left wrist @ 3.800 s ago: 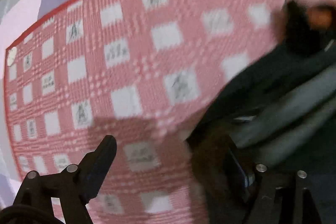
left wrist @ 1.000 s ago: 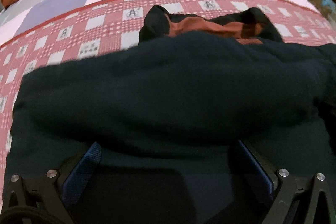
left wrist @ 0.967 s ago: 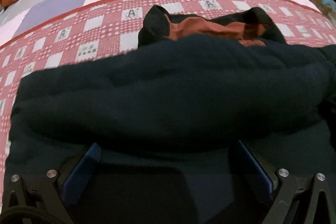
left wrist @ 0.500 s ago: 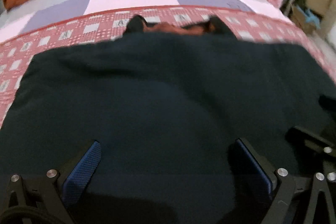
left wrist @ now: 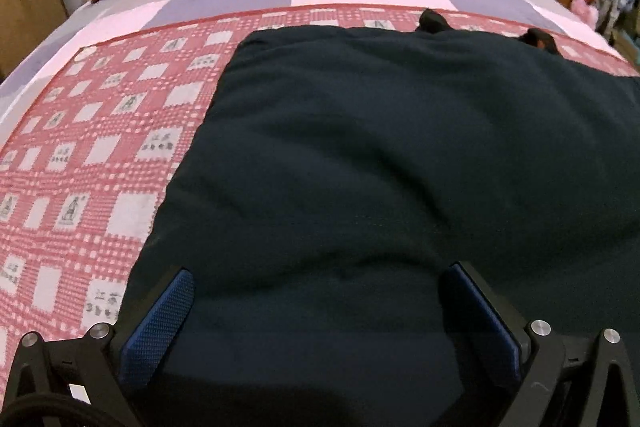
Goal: Fold large clothes
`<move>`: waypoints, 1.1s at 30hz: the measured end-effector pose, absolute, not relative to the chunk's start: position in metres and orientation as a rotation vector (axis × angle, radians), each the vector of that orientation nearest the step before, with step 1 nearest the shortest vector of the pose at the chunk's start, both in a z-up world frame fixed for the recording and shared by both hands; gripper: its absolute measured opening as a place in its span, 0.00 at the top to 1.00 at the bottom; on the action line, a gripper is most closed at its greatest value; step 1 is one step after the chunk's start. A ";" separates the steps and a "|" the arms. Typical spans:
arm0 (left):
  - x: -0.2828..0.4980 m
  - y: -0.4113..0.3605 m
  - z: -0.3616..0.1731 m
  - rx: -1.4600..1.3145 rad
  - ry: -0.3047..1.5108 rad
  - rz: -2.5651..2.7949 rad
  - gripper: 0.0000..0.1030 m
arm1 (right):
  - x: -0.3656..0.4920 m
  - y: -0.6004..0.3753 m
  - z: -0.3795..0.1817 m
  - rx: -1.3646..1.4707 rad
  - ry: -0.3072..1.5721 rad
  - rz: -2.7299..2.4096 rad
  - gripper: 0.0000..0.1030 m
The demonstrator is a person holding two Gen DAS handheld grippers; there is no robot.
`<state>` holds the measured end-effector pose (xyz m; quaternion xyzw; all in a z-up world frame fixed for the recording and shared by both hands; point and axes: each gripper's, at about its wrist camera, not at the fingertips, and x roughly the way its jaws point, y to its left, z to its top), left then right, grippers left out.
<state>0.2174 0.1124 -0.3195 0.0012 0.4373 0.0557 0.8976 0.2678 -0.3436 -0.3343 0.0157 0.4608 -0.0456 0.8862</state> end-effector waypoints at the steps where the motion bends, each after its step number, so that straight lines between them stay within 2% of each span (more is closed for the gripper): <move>1: 0.217 0.107 -0.314 0.014 0.911 0.146 0.01 | 0.266 -0.340 -0.332 0.020 0.955 -0.111 0.00; 4: 0.203 0.086 -0.295 -0.036 0.870 0.049 0.02 | 0.257 -0.321 -0.313 -0.039 0.918 -0.143 0.00; 8: 0.174 0.023 -0.278 -0.050 0.842 -0.150 0.02 | 0.221 -0.245 -0.285 -0.063 0.843 0.083 0.00; 13: 0.146 -0.022 -0.296 -0.015 0.891 -0.245 0.02 | 0.167 -0.154 -0.292 -0.169 0.844 0.321 0.00; 14: 0.142 -0.022 -0.304 -0.002 0.910 -0.234 0.02 | 0.162 -0.149 -0.300 -0.204 0.865 0.316 0.04; 19: 0.124 0.029 -0.334 0.086 0.927 -0.124 0.00 | 0.148 -0.196 -0.333 -0.298 0.896 0.231 0.04; 25: 0.124 0.098 -0.342 0.119 0.953 0.014 0.00 | 0.157 -0.321 -0.345 -0.185 1.014 -0.036 0.01; 33: 0.123 0.127 -0.341 0.129 0.981 0.088 0.00 | 0.151 -0.338 -0.342 -0.180 1.050 -0.082 0.01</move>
